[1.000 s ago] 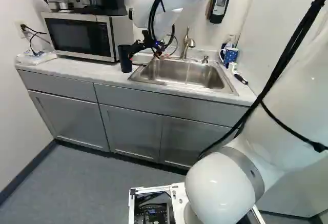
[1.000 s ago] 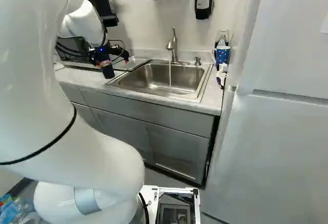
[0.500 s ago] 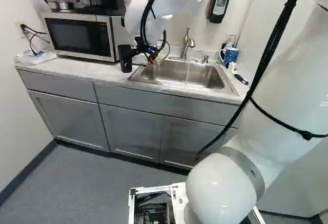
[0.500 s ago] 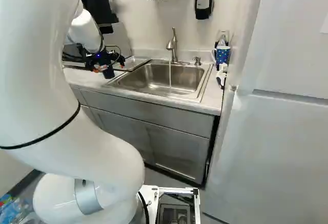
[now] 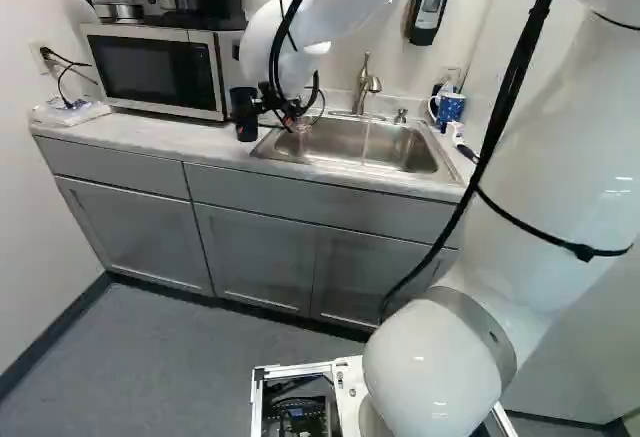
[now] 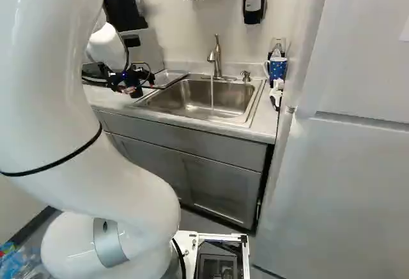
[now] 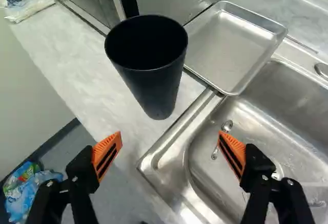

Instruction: Rinse the cup and place it in the tray

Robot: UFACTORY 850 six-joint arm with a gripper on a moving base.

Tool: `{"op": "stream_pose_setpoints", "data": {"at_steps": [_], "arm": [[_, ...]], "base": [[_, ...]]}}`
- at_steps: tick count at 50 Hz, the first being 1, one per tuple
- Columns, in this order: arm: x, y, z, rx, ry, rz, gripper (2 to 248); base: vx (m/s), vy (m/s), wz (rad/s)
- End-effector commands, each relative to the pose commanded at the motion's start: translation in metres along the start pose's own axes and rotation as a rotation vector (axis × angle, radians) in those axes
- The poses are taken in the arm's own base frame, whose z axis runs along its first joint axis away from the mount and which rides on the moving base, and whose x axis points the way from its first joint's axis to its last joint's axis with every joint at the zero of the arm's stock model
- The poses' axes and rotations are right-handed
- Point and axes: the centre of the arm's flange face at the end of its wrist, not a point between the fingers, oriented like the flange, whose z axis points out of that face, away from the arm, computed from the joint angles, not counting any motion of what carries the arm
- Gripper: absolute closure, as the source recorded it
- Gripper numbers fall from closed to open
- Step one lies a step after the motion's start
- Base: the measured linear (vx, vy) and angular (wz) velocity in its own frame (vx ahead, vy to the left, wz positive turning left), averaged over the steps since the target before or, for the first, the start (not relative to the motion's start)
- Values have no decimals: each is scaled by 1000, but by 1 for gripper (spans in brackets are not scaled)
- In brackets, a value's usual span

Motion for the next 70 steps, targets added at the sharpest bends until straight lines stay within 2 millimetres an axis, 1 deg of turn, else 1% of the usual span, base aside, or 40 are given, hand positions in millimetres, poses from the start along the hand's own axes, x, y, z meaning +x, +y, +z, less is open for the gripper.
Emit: {"op": "stream_pose_setpoints", "data": {"at_steps": [35,51,70], "arm": [[-2,-1,35,2,144,-1,3],[-7,-6,45,10,213,-7,3],[-15,-11,52,17,302,-11,3]], "base": [[0,0,0],[0,0,0],[0,0,0]]}}
